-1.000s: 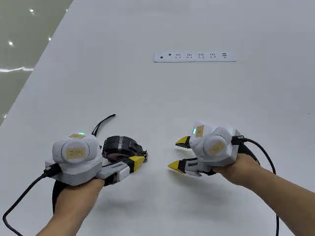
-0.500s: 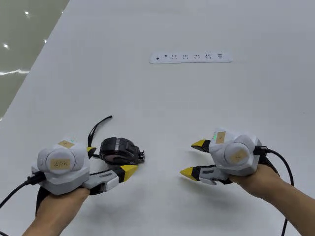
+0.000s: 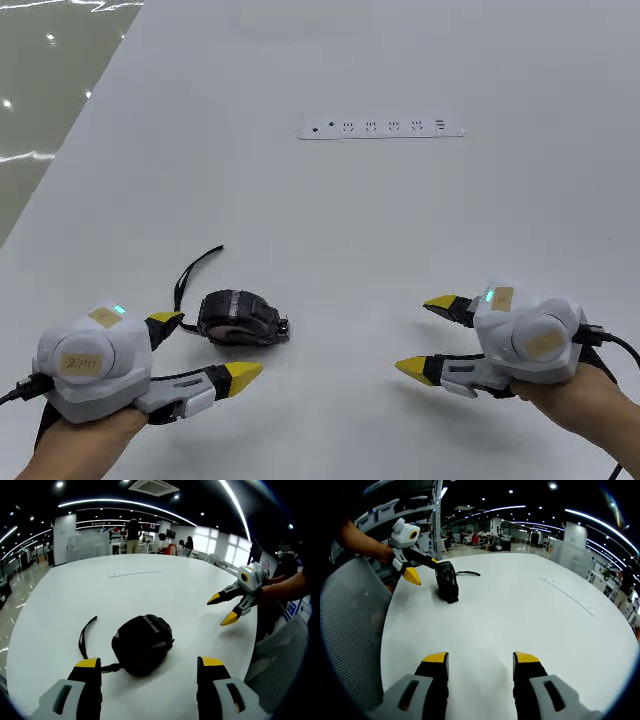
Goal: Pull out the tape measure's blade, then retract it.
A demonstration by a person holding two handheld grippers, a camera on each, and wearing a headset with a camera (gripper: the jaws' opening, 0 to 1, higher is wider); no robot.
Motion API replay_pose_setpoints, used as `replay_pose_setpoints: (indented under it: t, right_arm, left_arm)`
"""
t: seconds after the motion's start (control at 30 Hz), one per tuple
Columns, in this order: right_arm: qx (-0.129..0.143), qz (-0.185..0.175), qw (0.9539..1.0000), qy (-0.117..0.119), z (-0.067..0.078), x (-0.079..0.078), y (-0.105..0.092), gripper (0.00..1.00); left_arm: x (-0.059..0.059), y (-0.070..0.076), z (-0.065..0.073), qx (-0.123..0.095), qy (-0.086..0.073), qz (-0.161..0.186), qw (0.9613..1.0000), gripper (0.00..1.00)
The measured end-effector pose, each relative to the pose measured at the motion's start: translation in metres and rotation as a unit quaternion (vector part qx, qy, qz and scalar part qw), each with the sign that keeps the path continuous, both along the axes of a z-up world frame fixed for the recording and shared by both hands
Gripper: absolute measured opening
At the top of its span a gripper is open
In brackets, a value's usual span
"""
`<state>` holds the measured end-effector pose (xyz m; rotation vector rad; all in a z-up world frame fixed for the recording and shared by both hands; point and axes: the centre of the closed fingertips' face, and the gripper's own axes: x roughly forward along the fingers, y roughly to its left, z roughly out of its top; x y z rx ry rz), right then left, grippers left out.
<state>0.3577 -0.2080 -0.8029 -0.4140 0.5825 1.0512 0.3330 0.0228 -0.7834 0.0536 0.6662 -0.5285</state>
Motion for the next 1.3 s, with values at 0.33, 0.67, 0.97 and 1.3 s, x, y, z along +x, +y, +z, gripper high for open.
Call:
replay_pose_setpoints:
  t: [0.33, 0.67, 0.97, 1.3]
  right_arm:
    - [0.009, -0.019, 0.9998, 0.002, 0.002, -0.011, -0.021, 0.57]
    - [0.046, -0.034, 0.9983, 0.006, 0.010, -0.021, -0.033, 0.68]
    - [0.076, -0.045, 0.9959, 0.016, 0.012, -0.028, -0.043, 0.81]
    - [0.093, -0.051, 0.9944, 0.002, 0.018, -0.030, -0.043, 0.94]
  left_arm:
    - [-0.014, 0.003, 0.004, -0.002, -0.011, -0.034, 0.9993, 0.77]
    - [-0.021, 0.005, 0.012, -0.021, -0.032, -0.054, 0.9978, 0.85]
    - [-0.020, 0.002, 0.014, -0.023, -0.050, -0.066, 0.9963, 0.93]
    - [-0.016, 0.000, 0.021, -0.039, -0.071, -0.068, 0.9944, 1.00]
